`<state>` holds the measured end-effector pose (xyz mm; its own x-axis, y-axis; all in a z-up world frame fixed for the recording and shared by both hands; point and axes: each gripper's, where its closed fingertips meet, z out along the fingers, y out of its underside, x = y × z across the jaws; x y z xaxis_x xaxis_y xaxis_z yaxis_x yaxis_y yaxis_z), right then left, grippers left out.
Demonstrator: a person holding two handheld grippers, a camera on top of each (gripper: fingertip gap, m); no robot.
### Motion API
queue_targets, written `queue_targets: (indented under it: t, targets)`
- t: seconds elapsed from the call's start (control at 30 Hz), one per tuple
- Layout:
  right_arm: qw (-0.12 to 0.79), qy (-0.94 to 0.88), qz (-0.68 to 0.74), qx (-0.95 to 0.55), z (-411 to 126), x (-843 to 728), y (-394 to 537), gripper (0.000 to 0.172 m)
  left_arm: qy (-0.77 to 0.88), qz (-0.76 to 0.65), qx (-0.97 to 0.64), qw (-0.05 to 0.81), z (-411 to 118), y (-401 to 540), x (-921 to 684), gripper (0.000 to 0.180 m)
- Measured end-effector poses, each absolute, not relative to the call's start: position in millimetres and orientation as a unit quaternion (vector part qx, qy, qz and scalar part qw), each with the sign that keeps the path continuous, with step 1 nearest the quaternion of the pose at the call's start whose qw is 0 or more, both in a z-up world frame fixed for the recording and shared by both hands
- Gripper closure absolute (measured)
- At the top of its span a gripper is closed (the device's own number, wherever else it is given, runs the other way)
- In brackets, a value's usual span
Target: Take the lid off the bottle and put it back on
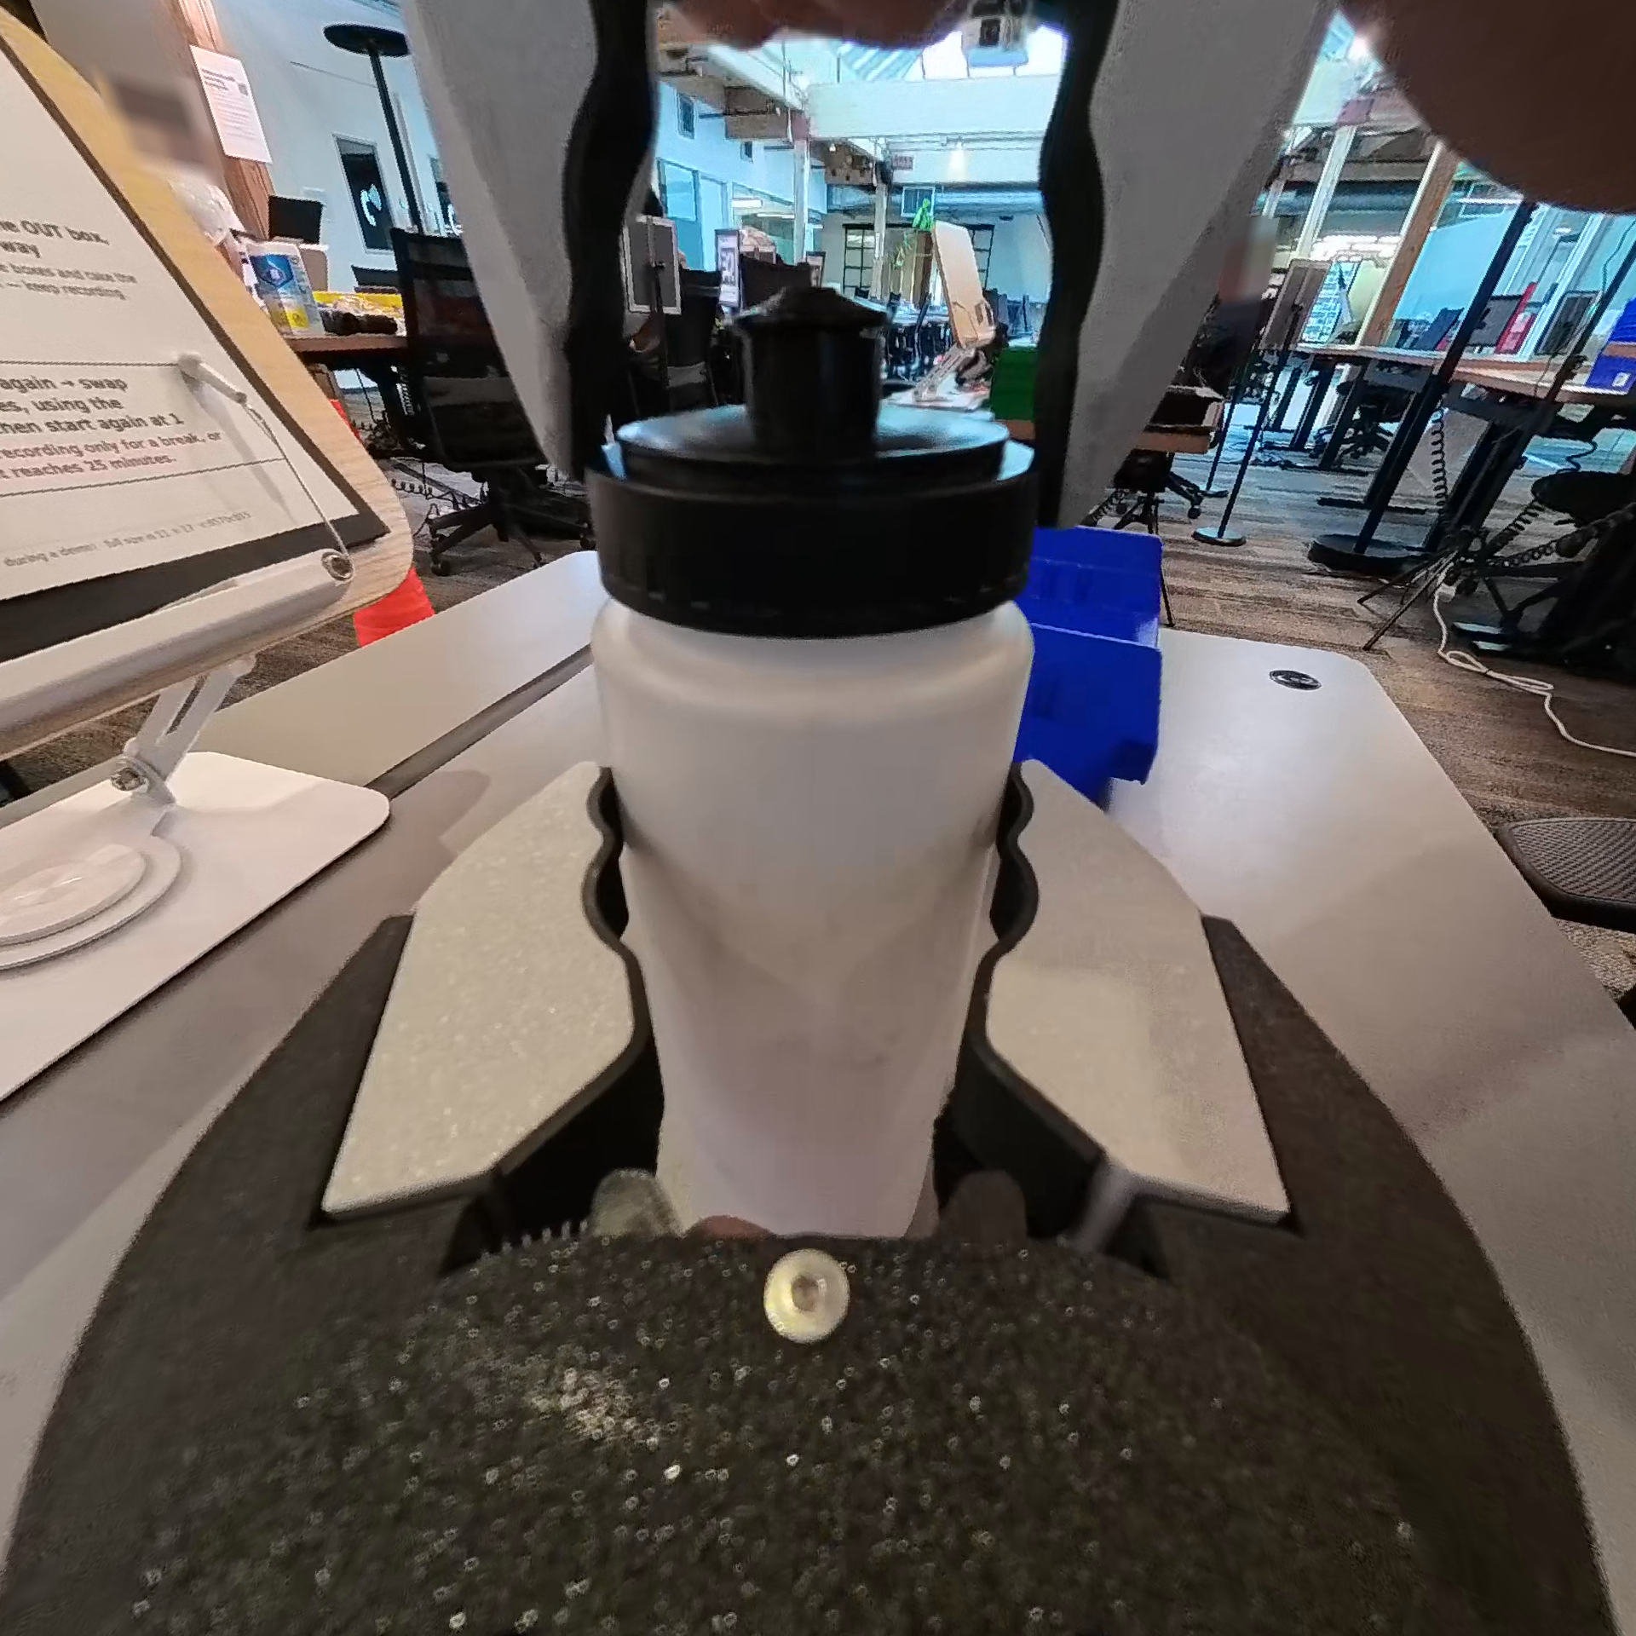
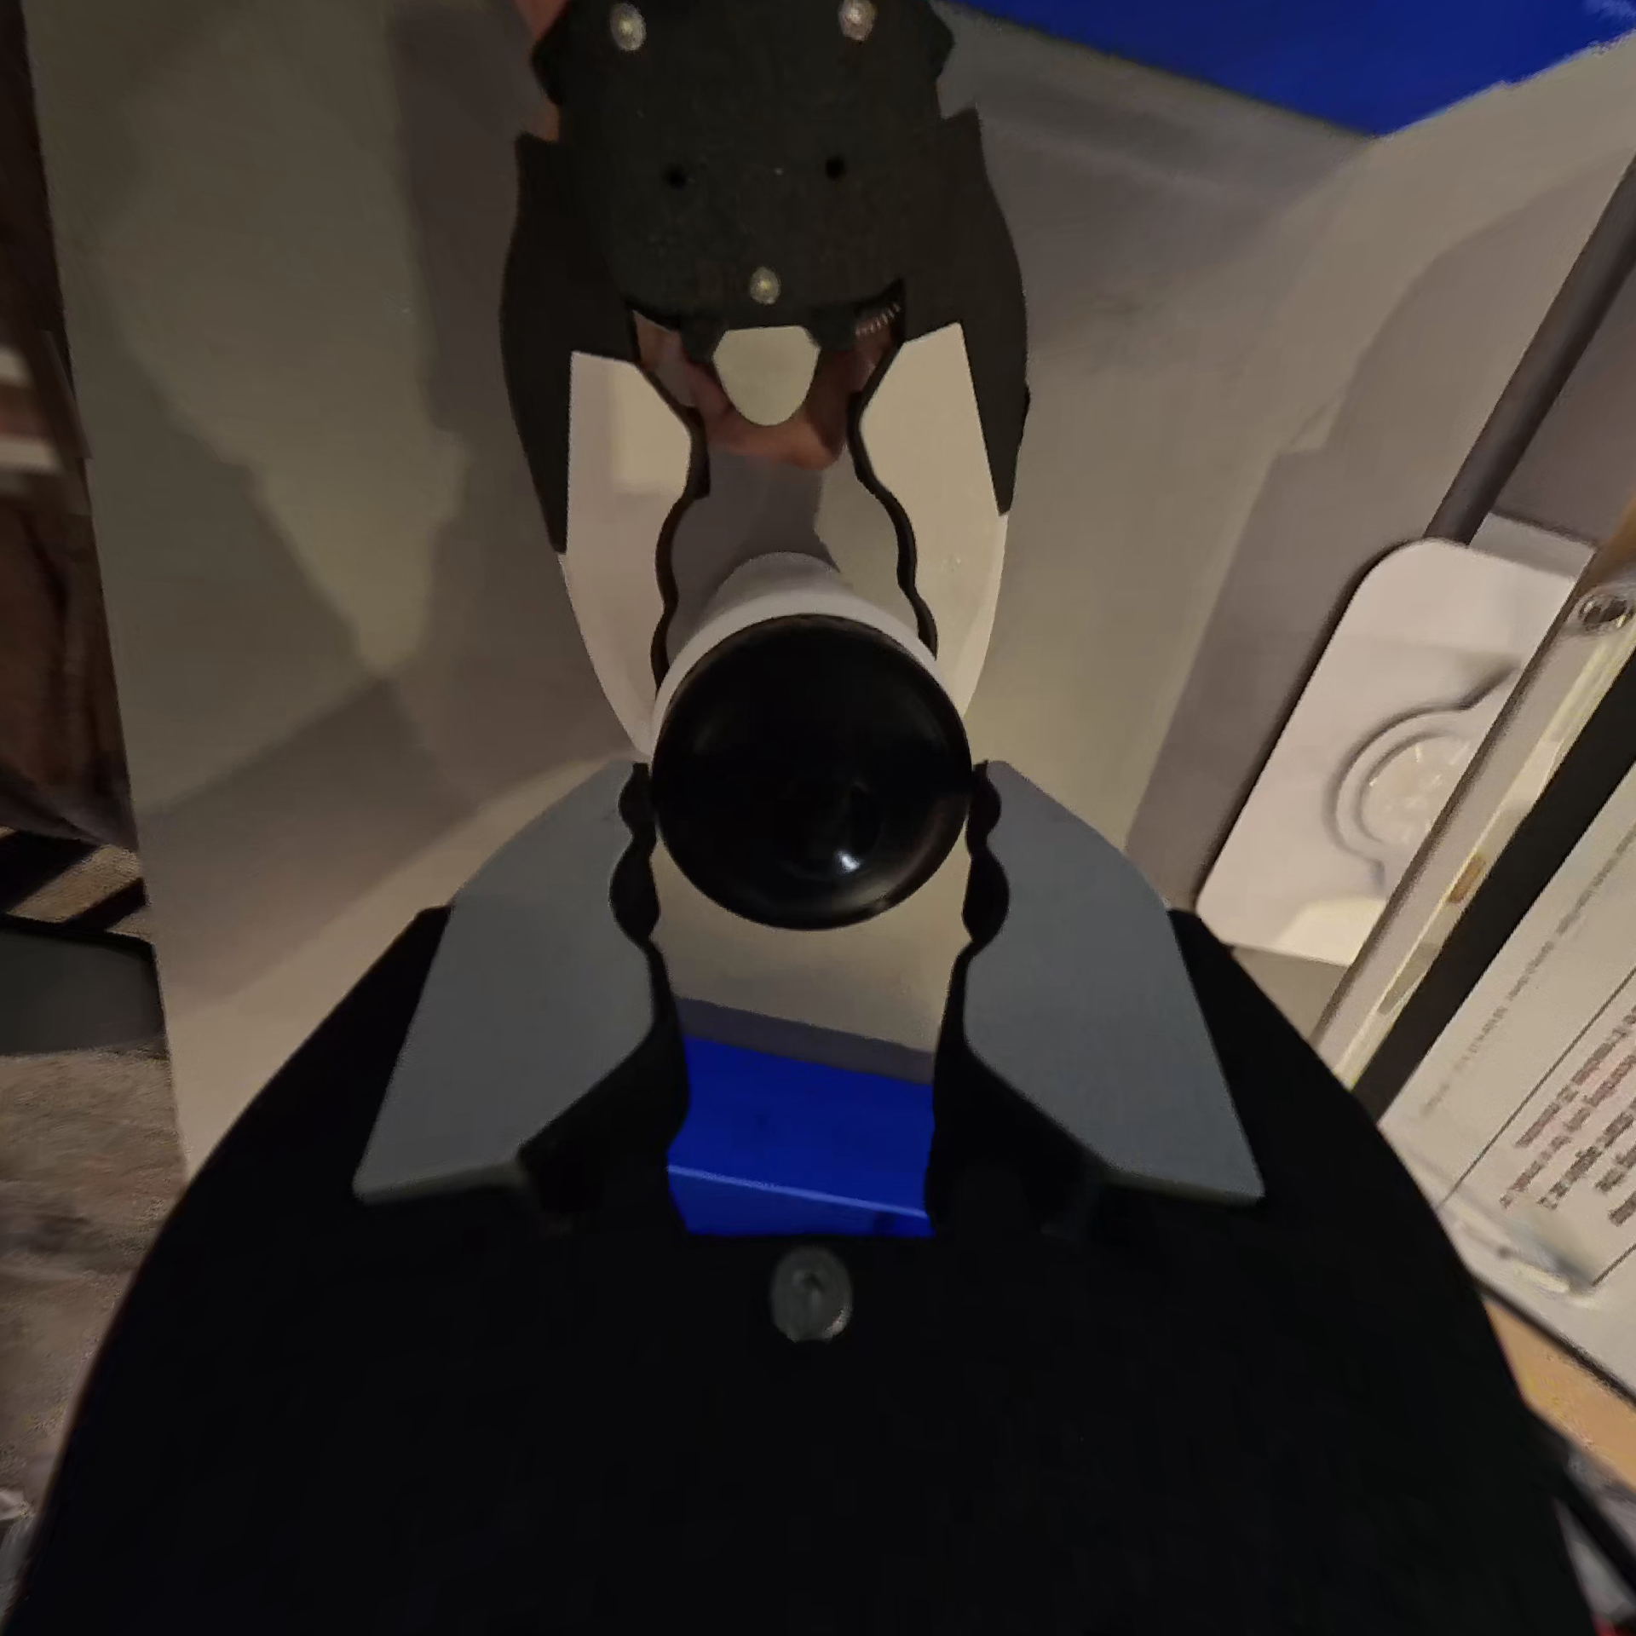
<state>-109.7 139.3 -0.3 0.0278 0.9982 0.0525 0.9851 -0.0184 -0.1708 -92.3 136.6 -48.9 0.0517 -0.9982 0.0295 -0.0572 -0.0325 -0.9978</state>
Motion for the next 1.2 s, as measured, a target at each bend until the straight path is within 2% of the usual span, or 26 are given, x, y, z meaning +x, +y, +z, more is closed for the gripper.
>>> queue_targets:
  t: [0.27,0.43,0.57,0.6,0.7,0.8,0.9,1.03,1.1,1.2]
  targets:
    - [0.027,-0.526,-0.048,-0.849,-1,-107,133,0.105,0.504,-0.473,-0.528,0.493,-49,132,-92,0.100]
    - [0.029,-0.400,-0.027,-0.915,-1,-106,137,0.104,0.495,-0.477,-0.534,0.492,-49,135,-92,0.100]
    - [0.034,-0.482,-0.034,-0.875,-2,-106,136,0.101,0.501,-0.474,-0.532,0.491,-49,134,-92,0.100]
    - [0.044,-0.518,-0.044,-0.853,-1,-104,137,0.088,0.501,-0.474,-0.532,0.491,-50,134,-92,0.100]
    - [0.080,-0.638,-0.063,-0.763,1,-96,133,0.081,0.501,-0.475,-0.532,0.490,-50,134,-92,0.100]
    - [0.114,-0.693,-0.047,-0.711,6,-95,133,0.094,0.501,-0.475,-0.532,0.490,-50,134,-92,0.100]
    - [0.129,-0.713,0.014,-0.689,10,-104,129,0.095,0.501,-0.476,-0.532,0.489,-50,134,-92,0.100]
    - [0.099,-0.710,0.015,-0.697,-1,-100,138,0.092,0.500,-0.476,-0.532,0.489,-50,134,-92,0.100]
    - [0.090,-0.710,0.026,-0.698,-4,-103,137,0.103,0.500,-0.477,-0.532,0.490,-50,134,-92,0.100]
    - [0.073,-0.694,0.024,-0.716,-3,-103,137,0.103,0.499,-0.477,-0.534,0.488,-50,135,-92,0.100]
